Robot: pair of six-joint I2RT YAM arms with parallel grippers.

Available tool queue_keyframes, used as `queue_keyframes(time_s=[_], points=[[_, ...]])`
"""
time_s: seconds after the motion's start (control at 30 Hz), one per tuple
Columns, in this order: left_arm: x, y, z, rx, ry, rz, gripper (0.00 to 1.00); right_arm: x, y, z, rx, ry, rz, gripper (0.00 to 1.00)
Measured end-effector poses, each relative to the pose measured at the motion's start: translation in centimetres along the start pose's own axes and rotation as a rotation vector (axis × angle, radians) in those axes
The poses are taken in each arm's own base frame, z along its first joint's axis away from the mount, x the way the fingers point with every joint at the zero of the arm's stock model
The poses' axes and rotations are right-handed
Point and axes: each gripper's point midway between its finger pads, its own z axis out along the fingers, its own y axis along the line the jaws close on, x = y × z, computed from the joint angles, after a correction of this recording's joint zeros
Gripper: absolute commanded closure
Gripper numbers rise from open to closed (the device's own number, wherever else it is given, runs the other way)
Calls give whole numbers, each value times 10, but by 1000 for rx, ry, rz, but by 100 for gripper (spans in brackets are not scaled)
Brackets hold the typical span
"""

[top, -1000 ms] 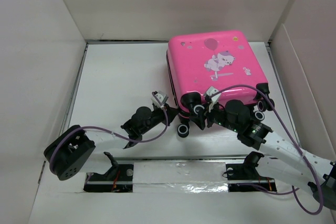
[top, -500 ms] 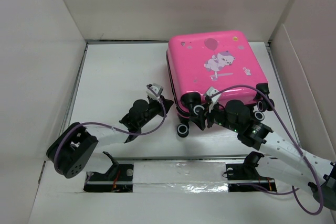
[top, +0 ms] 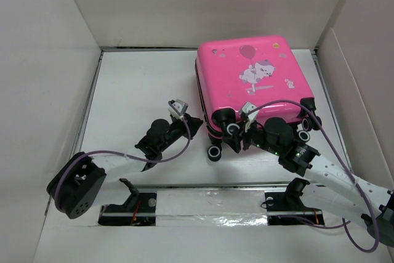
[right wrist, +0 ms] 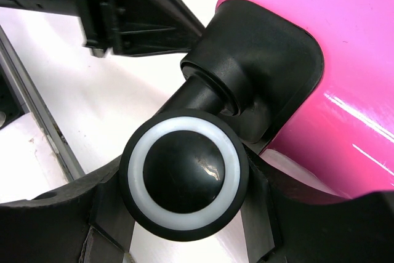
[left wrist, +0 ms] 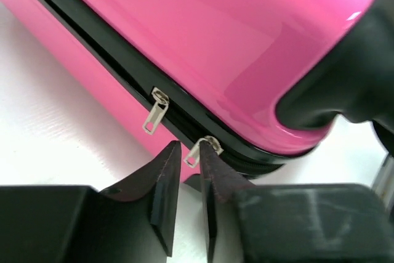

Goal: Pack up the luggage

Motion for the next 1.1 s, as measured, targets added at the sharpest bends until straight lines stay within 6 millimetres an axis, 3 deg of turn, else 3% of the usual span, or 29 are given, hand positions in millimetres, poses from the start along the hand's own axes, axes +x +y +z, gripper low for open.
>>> queue_keyframes(time_s=[0.07, 0.23, 0.5, 1.1], points=[[-3, -3, -6, 13, -10, -10, 80, 0, 0, 0, 0, 0, 0, 100], [0, -12, -8, 61, 7, -17, 84, 0, 0, 0, 1, 0, 0, 100], [46, -1, -4, 43, 155, -19, 83, 0, 0, 0, 1, 0, 0, 100], [22, -13, 4, 89, 94, -5, 79, 0, 0, 0, 0, 0, 0, 100]])
